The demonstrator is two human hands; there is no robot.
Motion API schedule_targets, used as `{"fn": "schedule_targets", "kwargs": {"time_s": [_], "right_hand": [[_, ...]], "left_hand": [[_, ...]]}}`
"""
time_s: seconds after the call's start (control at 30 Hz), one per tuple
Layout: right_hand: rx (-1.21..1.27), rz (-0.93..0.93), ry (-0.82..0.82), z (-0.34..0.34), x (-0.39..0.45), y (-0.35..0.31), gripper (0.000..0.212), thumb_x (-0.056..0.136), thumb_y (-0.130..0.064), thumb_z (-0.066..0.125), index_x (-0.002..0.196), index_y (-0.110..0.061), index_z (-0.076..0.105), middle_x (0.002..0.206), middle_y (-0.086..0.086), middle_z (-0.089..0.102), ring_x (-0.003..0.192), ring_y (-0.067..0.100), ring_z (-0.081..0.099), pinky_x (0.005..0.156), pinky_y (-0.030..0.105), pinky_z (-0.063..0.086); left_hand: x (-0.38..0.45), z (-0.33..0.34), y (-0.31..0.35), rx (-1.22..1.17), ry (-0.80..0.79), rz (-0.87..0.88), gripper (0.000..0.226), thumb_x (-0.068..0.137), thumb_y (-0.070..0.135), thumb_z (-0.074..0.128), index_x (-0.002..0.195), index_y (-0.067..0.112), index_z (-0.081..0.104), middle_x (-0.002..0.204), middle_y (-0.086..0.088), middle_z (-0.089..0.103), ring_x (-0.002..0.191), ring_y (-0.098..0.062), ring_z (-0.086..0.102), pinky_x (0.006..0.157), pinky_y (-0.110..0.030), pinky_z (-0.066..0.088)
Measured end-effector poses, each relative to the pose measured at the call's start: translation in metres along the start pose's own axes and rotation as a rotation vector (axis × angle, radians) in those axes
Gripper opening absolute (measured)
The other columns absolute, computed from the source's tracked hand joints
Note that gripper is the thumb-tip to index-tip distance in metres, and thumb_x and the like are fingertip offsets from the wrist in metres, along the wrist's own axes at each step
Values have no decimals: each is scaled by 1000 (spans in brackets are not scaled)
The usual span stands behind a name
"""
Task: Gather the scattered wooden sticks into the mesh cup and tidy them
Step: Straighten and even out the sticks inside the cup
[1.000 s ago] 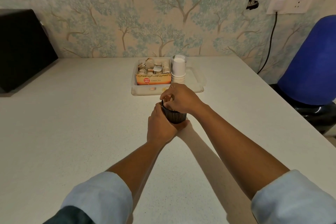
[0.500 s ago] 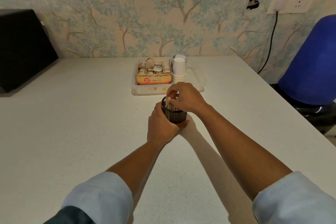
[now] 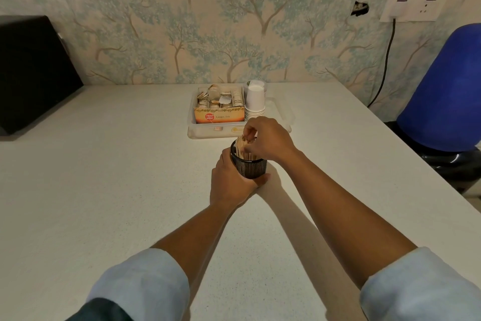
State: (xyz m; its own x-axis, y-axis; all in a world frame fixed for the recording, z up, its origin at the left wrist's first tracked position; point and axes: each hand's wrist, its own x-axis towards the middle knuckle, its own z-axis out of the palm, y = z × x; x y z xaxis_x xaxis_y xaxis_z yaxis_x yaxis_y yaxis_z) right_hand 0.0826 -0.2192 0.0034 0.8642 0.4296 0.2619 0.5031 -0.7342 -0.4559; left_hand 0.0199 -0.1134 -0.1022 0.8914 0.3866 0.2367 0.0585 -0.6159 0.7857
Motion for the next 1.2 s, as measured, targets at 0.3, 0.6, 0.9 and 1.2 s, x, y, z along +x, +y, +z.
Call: {"fn": "schedule_targets", "kwargs": {"time_s": [0.3, 0.6, 0.9, 1.2], "right_hand": [[-206, 15, -123, -24, 9, 12, 67, 62, -32, 88, 120, -24, 56, 114, -1, 52, 107, 19, 47, 74, 33, 47], [-283, 172, -131, -9, 7, 11, 62, 75, -17, 71, 131, -14, 45, 126, 12, 43, 115, 27, 46, 79, 35, 46], [-225, 191, -84, -10, 3, 14, 65, 65, -28, 86, 121, -15, 54, 116, 7, 53, 102, 24, 55, 76, 35, 51], [-268, 274, -113, -7, -3, 0, 57, 74, -18, 74, 124, -10, 48, 120, 11, 47, 112, 27, 50, 72, 33, 44]], "left_hand": [[2, 0, -1, 47, 0, 29, 121, 43, 90, 66, 141, 28, 33, 135, 5, 55, 121, -17, 56, 98, -37, 56], [1, 2, -1, 46, -8, 33, 121, 46, 88, 69, 144, 27, 32, 140, 5, 53, 126, -19, 54, 100, -38, 54], [2, 3, -2, 57, -4, 37, 119, 47, 87, 69, 143, 27, 32, 138, 5, 53, 125, -18, 54, 100, -35, 54], [2, 3, -3, 41, -9, 25, 123, 43, 91, 65, 144, 29, 31, 139, 7, 53, 125, -18, 55, 101, -35, 53]]}}
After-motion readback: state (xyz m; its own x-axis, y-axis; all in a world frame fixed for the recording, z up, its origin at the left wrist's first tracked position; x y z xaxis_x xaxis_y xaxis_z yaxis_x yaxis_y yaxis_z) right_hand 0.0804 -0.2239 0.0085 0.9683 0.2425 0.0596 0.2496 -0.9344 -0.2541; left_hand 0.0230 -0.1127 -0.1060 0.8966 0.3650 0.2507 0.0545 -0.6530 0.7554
